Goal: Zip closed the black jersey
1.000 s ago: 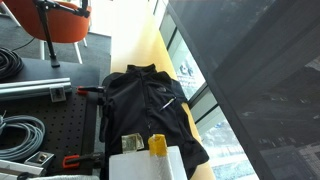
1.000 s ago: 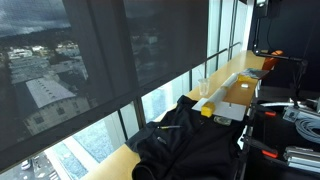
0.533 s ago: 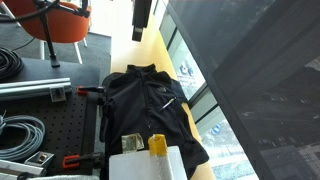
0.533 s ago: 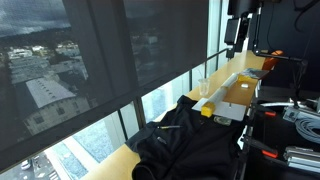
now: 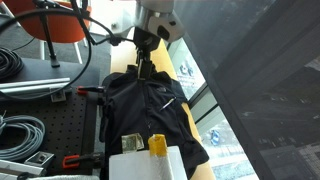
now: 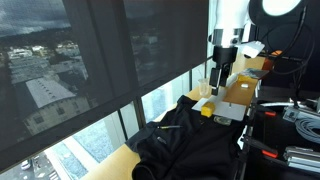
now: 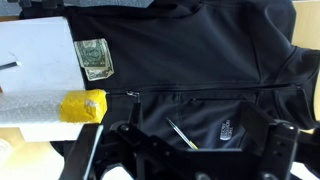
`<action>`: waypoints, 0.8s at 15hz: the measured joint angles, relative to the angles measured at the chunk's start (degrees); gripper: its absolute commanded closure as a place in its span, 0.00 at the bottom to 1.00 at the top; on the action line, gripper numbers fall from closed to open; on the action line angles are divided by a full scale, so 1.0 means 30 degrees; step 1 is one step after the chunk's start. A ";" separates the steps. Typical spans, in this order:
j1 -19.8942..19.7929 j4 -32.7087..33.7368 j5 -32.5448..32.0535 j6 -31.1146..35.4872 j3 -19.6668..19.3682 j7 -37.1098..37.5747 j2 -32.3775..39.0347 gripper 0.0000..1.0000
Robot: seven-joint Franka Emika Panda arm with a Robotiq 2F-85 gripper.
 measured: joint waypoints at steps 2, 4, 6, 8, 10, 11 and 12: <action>0.0027 0.0605 -0.0351 0.0952 -0.0392 -0.0005 0.1884 0.00; 0.0094 0.1455 -0.0685 0.1430 -0.0863 -0.0184 0.3639 0.00; 0.0251 0.2429 -0.0988 0.1830 -0.1401 -0.0603 0.5309 0.00; 0.0543 0.3523 -0.1219 0.2115 -0.1963 -0.1053 0.6943 0.00; 0.0869 0.4665 -0.1433 0.2349 -0.2464 -0.1424 0.8531 0.00; 0.1040 0.5261 -0.1505 0.2448 -0.2708 -0.1585 0.9336 0.00; 0.1199 0.5827 -0.1558 0.2506 -0.2910 -0.1737 1.0063 0.00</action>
